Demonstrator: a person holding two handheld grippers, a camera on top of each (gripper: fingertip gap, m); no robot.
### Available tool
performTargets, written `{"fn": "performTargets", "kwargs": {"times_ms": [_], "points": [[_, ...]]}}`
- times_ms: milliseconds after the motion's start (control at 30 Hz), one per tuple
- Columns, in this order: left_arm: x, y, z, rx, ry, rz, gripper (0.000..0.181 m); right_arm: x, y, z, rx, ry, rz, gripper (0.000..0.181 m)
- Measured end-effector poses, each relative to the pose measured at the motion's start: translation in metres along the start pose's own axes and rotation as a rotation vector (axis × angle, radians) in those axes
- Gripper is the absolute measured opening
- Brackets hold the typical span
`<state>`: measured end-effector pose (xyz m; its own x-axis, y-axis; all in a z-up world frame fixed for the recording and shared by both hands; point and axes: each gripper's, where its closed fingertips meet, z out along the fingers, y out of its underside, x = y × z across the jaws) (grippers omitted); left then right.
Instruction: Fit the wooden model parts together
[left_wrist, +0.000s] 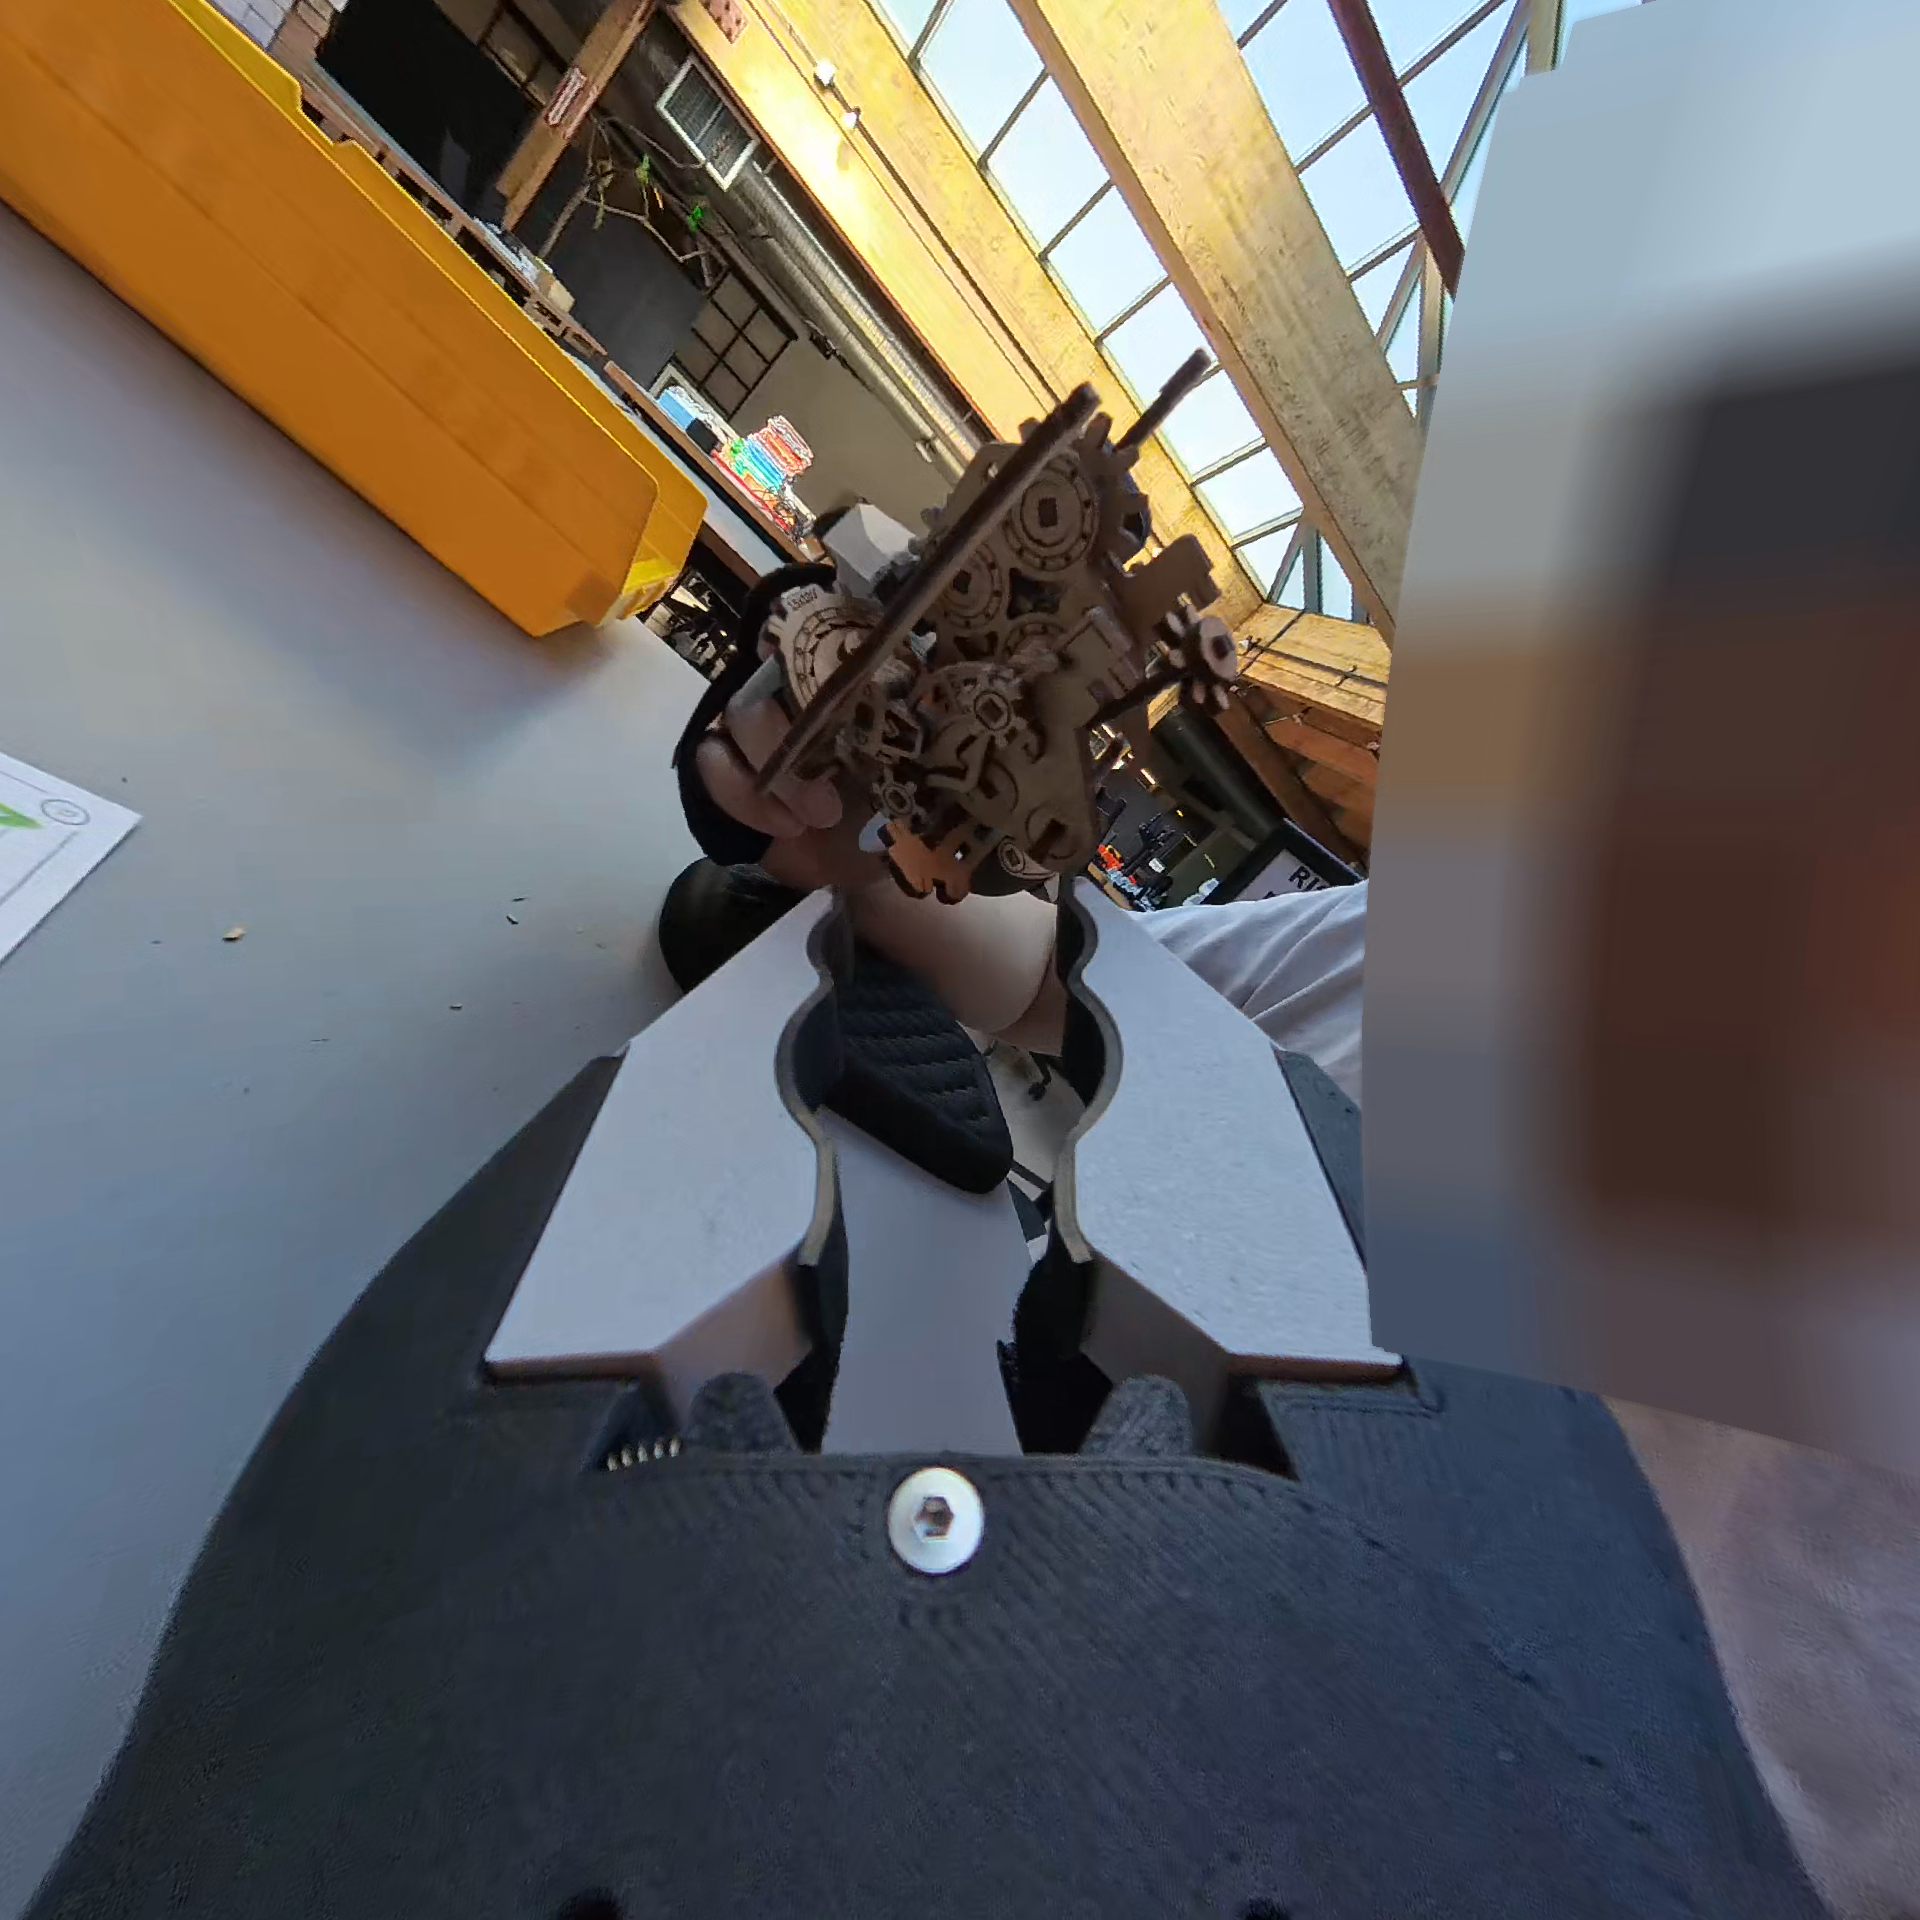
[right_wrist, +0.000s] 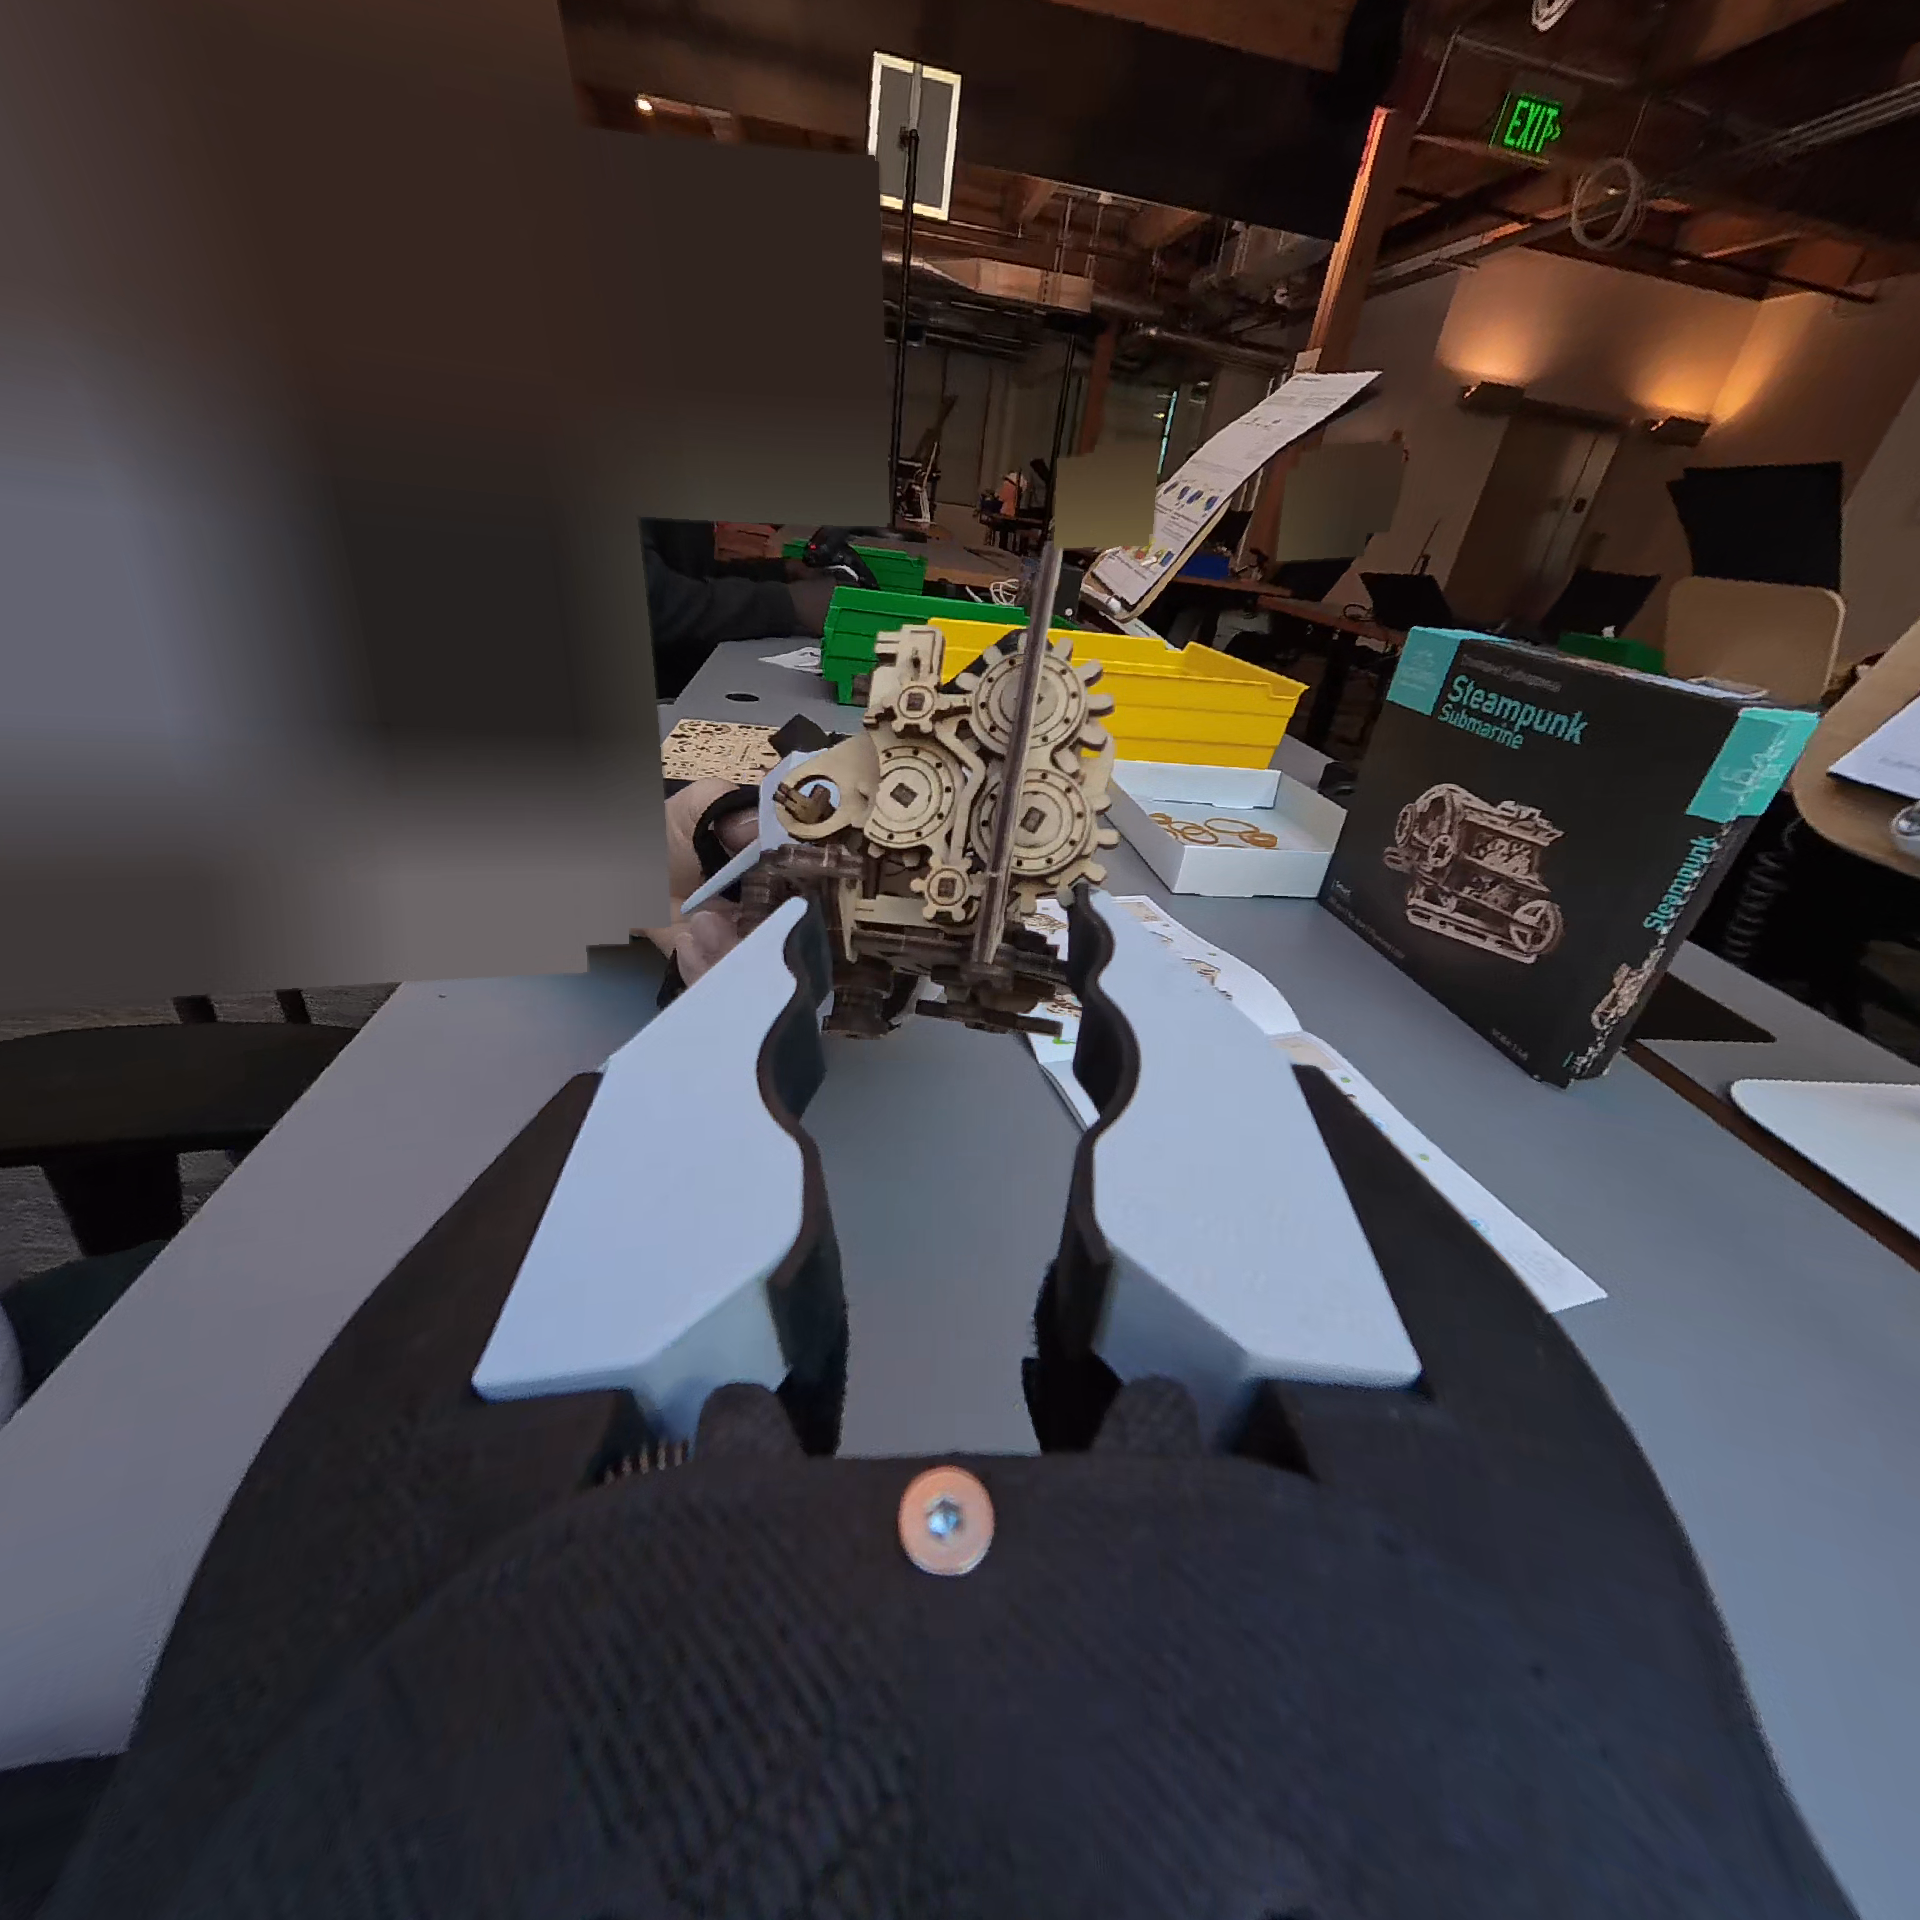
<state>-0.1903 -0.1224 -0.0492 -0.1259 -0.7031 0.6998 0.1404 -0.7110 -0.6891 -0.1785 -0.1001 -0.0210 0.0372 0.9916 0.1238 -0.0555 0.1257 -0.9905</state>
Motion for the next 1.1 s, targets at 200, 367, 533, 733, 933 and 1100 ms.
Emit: {"fn": "performTargets", "kwargs": {"times_ms": [200, 367, 533, 733, 933, 1100], "points": [[-0.013, -0.004, -0.011, 0.001, -0.110, 0.059, 0.034, 0.004, 0.000, -0.004, -0.115, 0.160, -0.296, 0.045], [-0.020, -0.017, -0.030, 0.036, -0.195, 0.116, 0.031, 0.005, 0.024, -0.004, -0.303, 0.207, -0.489, 0.045], [-0.023, -0.027, -0.043, 0.069, -0.231, 0.135, 0.028, 0.005, 0.046, 0.005, -0.358, 0.150, -0.172, 0.044], [-0.021, -0.027, -0.045, 0.061, -0.241, 0.161, 0.028, 0.020, 0.046, -0.002, -0.320, 0.165, -0.029, 0.034], [-0.018, -0.024, -0.040, 0.036, -0.245, 0.209, 0.030, 0.006, 0.049, 0.000, -0.397, 0.150, -0.410, 0.034], [-0.004, -0.023, -0.032, 0.015, -0.254, 0.354, 0.040, -0.002, 0.051, 0.004, -0.460, 0.193, -0.714, 0.035]]}}
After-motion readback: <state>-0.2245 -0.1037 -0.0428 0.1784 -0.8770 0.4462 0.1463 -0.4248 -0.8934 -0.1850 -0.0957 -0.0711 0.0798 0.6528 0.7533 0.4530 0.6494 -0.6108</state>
